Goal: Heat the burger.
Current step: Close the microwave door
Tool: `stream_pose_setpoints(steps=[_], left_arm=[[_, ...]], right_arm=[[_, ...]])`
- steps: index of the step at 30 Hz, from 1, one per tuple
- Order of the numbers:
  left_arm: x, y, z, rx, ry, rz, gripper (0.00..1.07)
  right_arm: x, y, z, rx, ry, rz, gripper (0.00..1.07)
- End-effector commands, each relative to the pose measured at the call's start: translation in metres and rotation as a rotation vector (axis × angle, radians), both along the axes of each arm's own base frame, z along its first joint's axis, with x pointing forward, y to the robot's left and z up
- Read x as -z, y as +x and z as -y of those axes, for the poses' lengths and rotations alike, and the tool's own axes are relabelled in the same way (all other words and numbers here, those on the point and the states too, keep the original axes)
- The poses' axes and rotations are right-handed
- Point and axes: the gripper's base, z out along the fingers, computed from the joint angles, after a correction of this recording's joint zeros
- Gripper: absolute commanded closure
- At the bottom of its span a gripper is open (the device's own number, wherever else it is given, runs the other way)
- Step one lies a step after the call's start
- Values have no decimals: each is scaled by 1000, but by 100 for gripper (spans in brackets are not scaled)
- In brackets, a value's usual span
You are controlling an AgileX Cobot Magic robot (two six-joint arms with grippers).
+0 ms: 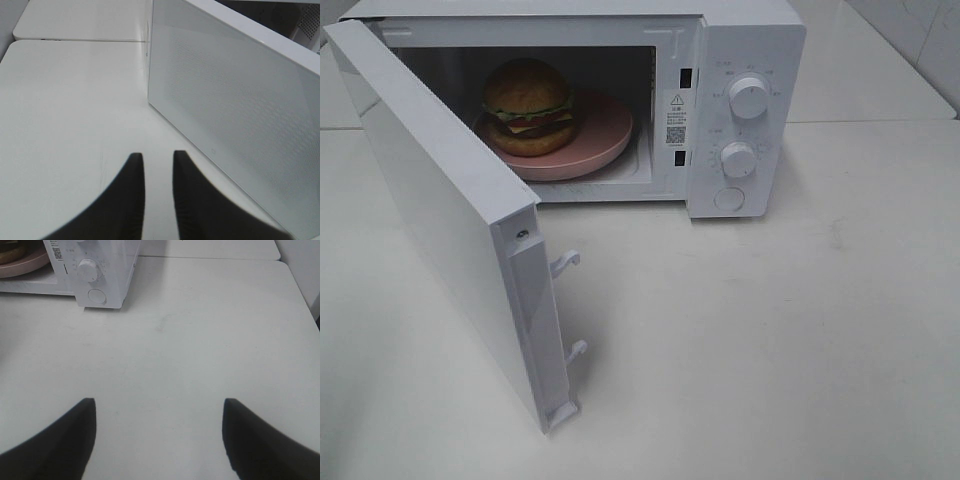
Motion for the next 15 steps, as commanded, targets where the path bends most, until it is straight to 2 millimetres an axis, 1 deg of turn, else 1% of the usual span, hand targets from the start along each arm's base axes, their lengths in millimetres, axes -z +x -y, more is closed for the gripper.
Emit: stream_pose_setpoints(steps=[1,2,3,4,5,7,9,10,12,15], left_arm=[[-4,15,-1,-12,-9,47,107],[-4,15,-1,-12,-9,47,107],[-2,25,-2,-21,-11,75,107],[-2,25,-2,-21,-11,75,107],[2,33,-2,-28,-18,99,107],[4,37,-3,-29,-16,108,107],[17,52,-5,-43,-3,164,107],[17,52,-5,-43,-3,164,107],[28,60,-7,-67,15,194,107],[31,62,-8,-78,17,204,107]], right_arm=[[1,-4,0,-1,-8,25,38],[1,-4,0,-1,-8,25,38],[1,-4,0,-1,-8,25,38],[1,-4,0,-1,-8,25,38],[1,-4,0,-1,-8,25,38],[1,-4,0,-1,-8,25,38],[1,-4,0,-1,-8,25,38],[1,-4,0,-1,-8,25,38],[1,-4,0,-1,-8,25,38],[1,-4,0,-1,-8,25,38]])
